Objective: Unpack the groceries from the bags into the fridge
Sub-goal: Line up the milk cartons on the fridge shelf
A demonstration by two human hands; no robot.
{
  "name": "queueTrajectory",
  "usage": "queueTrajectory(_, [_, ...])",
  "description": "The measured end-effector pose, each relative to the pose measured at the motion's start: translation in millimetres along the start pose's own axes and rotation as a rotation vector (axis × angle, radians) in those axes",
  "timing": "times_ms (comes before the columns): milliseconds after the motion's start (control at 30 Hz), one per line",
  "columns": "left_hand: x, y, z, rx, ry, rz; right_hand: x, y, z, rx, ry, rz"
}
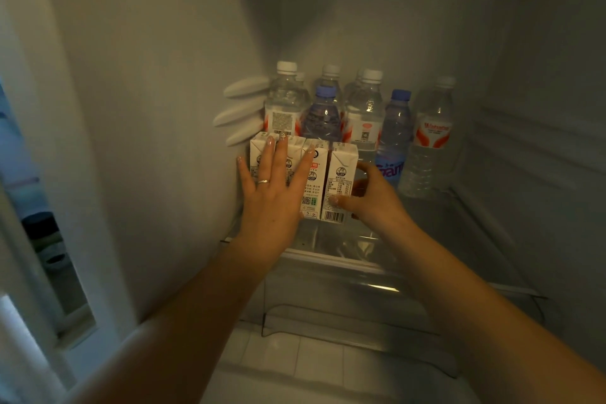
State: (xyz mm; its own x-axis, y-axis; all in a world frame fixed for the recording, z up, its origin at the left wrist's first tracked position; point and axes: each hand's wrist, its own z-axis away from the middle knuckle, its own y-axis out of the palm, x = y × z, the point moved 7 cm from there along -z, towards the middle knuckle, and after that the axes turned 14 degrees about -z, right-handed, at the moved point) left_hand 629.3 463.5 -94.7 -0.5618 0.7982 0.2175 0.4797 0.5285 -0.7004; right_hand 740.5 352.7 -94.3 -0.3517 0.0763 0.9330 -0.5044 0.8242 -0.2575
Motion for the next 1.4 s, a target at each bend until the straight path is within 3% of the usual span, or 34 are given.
queueTrajectory(400, [-1,-45,55,-0.083,0.133,0.494,33,-37,97,-0.135,-0.118,0.499])
queueTrajectory(567, [-5,-76,108,-0.097,0.259,0.583,44,-28,177,-0.227,-0.175,0.651])
queueTrajectory(733, [-12,-95,187,-0.002,0.432,0.589,35,-11,283,-0.305,-0.139,0.74])
queueTrajectory(1133, [-93,-153,392,0.08,0.917,0.691,-24,0,552,-0.429,0.237,0.873])
queueTrajectory(1400, [-200,-241,524,0.187,1.262,0.835,-54,-52,775,-0.675,0.587,0.91])
